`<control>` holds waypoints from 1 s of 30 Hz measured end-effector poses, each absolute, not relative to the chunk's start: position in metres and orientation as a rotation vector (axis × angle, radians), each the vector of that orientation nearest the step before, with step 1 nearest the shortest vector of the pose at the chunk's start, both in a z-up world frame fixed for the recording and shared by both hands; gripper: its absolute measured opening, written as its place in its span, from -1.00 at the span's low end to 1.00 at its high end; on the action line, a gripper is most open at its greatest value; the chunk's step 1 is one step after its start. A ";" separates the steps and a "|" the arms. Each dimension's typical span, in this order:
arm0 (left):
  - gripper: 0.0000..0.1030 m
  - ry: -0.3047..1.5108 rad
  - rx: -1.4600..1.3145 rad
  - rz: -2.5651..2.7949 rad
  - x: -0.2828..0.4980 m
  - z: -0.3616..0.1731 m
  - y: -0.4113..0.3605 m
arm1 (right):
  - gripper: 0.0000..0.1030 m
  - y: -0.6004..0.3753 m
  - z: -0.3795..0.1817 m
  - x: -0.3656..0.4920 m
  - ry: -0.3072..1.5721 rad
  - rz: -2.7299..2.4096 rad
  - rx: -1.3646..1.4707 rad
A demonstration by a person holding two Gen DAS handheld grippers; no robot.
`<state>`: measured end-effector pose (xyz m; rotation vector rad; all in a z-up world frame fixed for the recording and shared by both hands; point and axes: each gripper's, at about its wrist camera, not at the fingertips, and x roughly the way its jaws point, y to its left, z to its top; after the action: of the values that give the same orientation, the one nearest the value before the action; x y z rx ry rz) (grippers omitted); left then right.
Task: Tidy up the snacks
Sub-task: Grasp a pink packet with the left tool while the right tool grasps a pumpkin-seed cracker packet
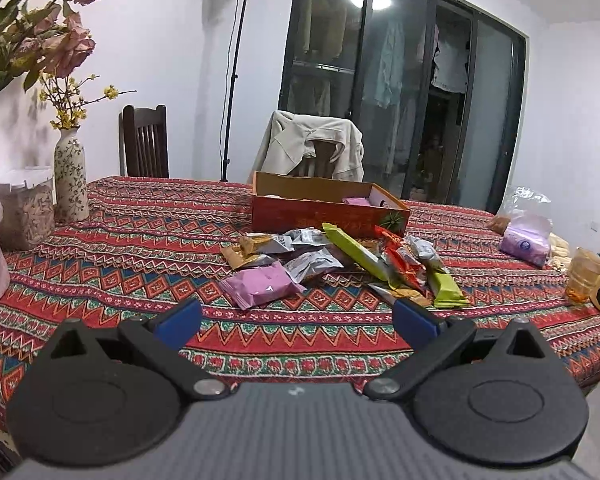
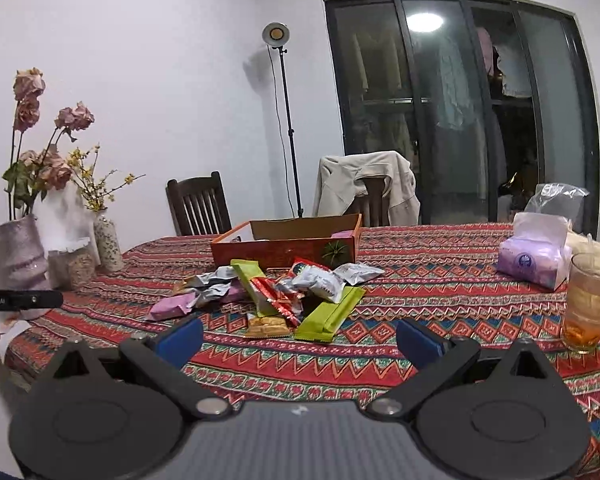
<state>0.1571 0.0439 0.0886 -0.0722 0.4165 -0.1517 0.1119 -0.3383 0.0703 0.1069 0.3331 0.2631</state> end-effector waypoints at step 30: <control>0.57 0.641 0.181 -0.529 0.412 0.004 0.062 | 0.32 -0.204 -0.003 0.360 0.619 0.371 -0.106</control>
<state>0.4119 0.0616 0.0037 0.1813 0.6412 -0.5286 0.3599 -0.2041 -0.0030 -0.1064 0.6192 0.3711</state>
